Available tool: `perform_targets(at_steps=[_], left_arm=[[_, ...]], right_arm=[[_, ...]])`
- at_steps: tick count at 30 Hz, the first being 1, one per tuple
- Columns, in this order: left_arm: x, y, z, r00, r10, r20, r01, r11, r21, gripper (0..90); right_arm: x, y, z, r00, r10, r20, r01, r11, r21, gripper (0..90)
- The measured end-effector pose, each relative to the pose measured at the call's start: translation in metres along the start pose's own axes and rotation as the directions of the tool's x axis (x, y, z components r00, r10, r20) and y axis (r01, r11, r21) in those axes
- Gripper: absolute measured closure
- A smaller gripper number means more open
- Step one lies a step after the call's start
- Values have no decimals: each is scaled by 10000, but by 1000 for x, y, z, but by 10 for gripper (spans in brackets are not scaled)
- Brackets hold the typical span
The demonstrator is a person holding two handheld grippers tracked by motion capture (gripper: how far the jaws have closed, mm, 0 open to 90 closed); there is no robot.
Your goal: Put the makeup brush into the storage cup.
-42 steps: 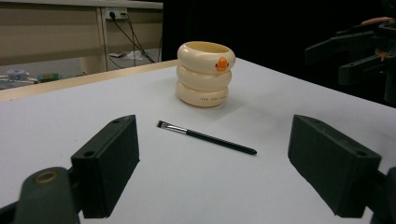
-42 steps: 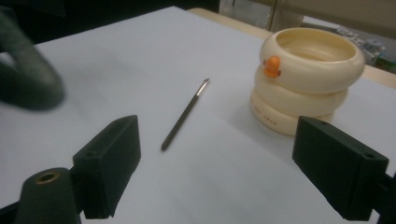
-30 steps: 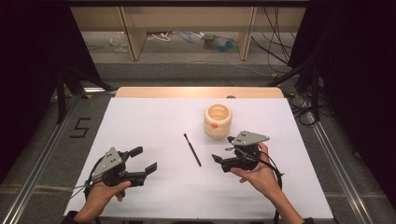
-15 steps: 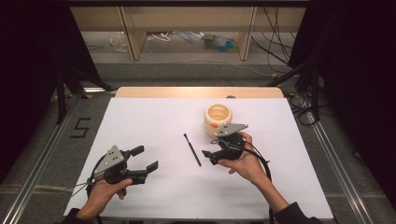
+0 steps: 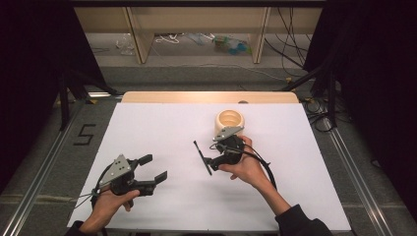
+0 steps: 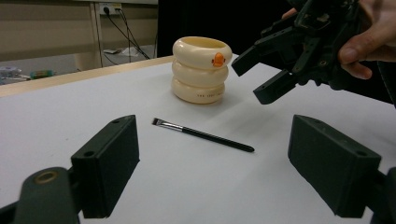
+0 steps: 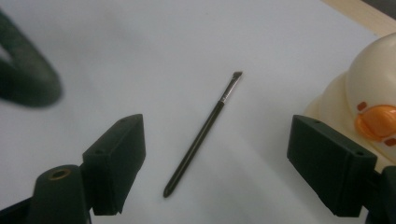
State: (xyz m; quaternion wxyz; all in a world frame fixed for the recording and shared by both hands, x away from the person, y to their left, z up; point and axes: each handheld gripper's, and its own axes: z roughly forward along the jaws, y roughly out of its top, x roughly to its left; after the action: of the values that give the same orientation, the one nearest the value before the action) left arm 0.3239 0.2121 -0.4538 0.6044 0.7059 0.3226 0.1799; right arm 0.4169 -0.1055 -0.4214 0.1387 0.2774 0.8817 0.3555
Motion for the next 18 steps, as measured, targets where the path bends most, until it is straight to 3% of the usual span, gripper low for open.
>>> perform_targets(at_steps=[7,14,18], left_arm=[[0,0,-1,10000,-1,-36,1,10000,30,166],[0,1,-1,10000,-13,36,13,10000,-17,166],[0,0,-1,10000,-78,-8,78,10000,29,166]], right_arm=[[2,13,25,9998,84,-204,-68,9968,792,247],[-3,21,46,9995,-165,-274,214,9816,1899,300],[-6,24,52,9992,-133,-367,208,9770,2123,328]])
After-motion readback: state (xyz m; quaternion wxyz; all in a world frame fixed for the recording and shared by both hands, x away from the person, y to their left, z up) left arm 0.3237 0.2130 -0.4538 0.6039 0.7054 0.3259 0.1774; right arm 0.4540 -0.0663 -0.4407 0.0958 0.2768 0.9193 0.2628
